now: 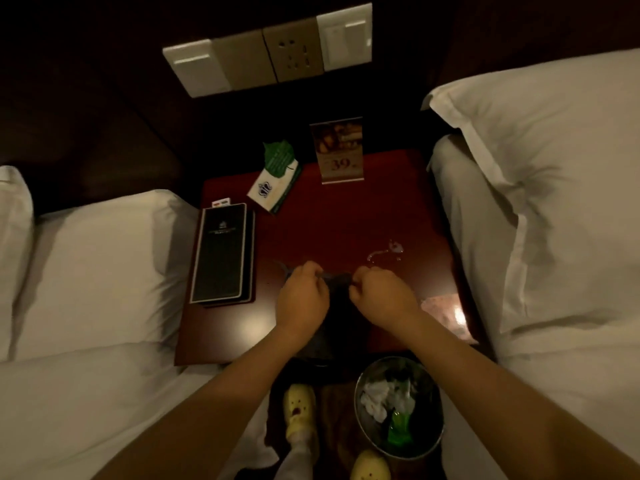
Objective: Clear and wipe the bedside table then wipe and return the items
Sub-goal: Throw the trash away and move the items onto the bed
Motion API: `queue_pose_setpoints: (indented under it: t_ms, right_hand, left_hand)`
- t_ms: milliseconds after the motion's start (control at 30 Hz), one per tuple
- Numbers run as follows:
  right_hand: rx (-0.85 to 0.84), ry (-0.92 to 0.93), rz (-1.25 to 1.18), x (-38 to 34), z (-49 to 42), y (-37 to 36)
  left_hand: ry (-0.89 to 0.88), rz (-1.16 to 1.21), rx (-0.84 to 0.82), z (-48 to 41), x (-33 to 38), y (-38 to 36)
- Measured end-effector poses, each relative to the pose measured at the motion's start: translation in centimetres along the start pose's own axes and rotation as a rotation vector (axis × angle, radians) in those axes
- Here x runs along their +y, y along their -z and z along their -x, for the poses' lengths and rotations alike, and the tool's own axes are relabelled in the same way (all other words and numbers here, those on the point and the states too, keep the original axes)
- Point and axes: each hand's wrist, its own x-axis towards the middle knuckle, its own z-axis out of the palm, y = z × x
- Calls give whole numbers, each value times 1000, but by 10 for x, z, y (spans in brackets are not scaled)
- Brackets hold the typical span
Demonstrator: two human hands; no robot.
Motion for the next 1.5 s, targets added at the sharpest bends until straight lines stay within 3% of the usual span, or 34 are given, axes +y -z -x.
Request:
queue_pose_setpoints:
  t_ms: [333,533,733,867,1033,1300,1400,1500]
  right_hand:
    - [82,48,218,-25,-16,-112]
    - [226,39,178,-46,-43,-108]
    - [191,64,215,-82,-93,-101]
    - [125,80,237,-112,-128,-106]
    - [52,51,89,-152,-167,-115]
    - [52,-194,-270,-202,-204,-128]
    - [43,-202,-295,-226,-212,-141]
    - [45,-165,-250,-258,-215,-157]
  left_hand:
    - [11,-95,-102,3,-77,-41]
    - [-31,-37,-11,-19,-96,-16]
    - [79,-163,147,-61,-122,26]
    - [226,-220,109,-92,-155,48]
    - [316,-57,101,-117,-189,64]
    - [566,239,106,-132,-223,75]
    - [603,493,151,-128,-243,89]
    - [654,599,209,-118,-268,106]
